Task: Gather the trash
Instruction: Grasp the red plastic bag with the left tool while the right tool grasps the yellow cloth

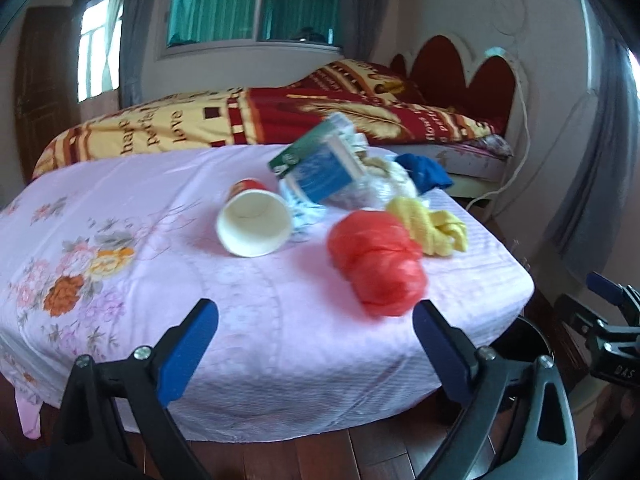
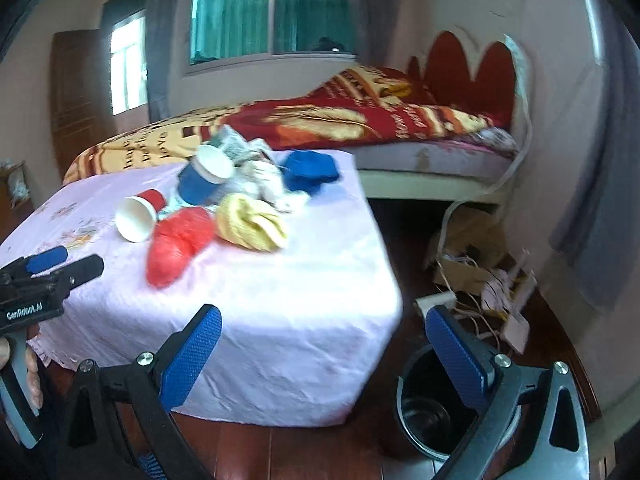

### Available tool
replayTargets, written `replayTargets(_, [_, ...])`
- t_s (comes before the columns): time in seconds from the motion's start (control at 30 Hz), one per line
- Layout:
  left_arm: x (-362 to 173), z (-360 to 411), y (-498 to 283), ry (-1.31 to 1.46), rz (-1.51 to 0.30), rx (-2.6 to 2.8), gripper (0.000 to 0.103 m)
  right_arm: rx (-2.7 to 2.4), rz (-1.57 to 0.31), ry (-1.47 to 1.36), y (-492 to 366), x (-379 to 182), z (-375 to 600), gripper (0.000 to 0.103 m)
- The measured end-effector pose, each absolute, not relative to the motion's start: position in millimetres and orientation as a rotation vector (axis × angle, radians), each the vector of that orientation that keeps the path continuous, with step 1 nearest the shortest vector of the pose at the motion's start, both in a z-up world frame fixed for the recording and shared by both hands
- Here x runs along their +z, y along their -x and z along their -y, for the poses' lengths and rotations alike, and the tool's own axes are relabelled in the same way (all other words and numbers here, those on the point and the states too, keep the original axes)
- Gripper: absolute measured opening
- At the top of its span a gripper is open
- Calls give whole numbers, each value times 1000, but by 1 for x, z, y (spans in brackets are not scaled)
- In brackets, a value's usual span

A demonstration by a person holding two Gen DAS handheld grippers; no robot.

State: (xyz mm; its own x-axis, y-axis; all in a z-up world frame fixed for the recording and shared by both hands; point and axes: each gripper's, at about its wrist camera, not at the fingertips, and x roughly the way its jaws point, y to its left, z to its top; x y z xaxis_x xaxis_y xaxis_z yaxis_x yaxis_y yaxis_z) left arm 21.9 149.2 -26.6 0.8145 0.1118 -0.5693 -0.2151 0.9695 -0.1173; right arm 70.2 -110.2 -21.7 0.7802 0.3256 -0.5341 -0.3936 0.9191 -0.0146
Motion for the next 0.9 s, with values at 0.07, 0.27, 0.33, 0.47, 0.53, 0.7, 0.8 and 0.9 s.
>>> replayTargets(0.07, [-27, -153, -22, 200, -591, 164, 95, 391, -532, 175, -80, -21, 92, 103])
replayTargets(0.27, [-29, -136, -48, 213, -608, 90, 86, 464, -586, 150, -128, -30, 76, 82])
replayTargets(0.33, [-34, -128, -62, 225, -609, 74, 85, 483, -607, 147, -140, -36, 74, 81])
replayTargets(0.47, [-45, -123, -88, 231, -632, 46, 77, 534, -648, 163, -159, -50, 73, 70])
replayTargets(0.53, [-53, -123, -106, 231, -657, 35, 72, 574, -662, 165, -166, -55, 74, 69])
replayTargets(0.7, [-61, -139, -123, 263, -671, -31, 41, 663, -663, 183, -181, -59, 66, 68])
replayTargets(0.8, [-59, -150, -123, 262, -672, -18, 40, 711, -660, 205, -191, -57, 49, 68])
replayTargets(0.9, [-61, -147, -123, 229, -677, -22, 40, 722, -681, 214, -201, -58, 31, 67])
